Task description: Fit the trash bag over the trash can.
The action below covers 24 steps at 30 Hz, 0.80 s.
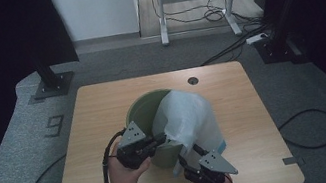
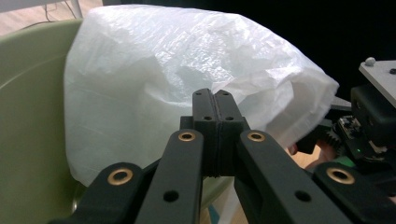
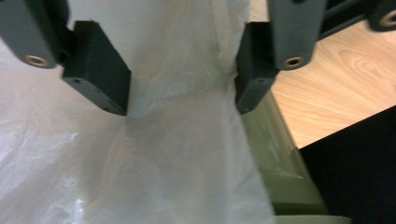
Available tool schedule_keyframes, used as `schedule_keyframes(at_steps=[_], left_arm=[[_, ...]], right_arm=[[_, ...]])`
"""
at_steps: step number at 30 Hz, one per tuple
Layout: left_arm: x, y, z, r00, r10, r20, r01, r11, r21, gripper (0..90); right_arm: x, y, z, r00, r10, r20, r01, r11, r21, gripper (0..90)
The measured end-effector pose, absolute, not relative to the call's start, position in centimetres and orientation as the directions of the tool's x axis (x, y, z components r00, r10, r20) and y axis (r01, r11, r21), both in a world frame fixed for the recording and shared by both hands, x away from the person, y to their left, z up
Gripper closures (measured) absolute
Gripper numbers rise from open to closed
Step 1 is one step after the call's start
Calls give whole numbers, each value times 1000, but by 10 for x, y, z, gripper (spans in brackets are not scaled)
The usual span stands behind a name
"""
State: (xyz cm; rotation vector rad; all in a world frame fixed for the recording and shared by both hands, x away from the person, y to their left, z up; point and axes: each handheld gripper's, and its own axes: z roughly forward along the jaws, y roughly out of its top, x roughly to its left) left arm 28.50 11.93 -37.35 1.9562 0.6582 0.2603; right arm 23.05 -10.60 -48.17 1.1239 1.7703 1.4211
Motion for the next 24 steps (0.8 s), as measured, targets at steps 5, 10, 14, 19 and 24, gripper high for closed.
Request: schedule_keyframes(at_steps=[5, 10, 14, 19, 24], left_arm=[[284, 120, -373, 833, 542, -109, 334, -336, 881, 893], [284, 122, -372, 834, 540, -114, 335, -332, 882, 893], [284, 122, -373, 841, 528, -117, 332, -335, 882, 894], [283, 124, -372, 842, 529, -112, 328, -336, 883, 894], [282, 126, -372, 846, 521, -108, 324, -344, 881, 894]], right_arm=[[231, -108, -482, -450, 892, 53, 243, 65, 968, 510], [231, -113, -484, -441, 896, 58, 248, 59, 967, 676], [230, -117, -484, -418, 908, 24, 219, 75, 973, 811], [229, -133, -479, -380, 925, 12, 179, 61, 982, 873], [235, -154, -466, -338, 941, -6, 151, 61, 987, 877]])
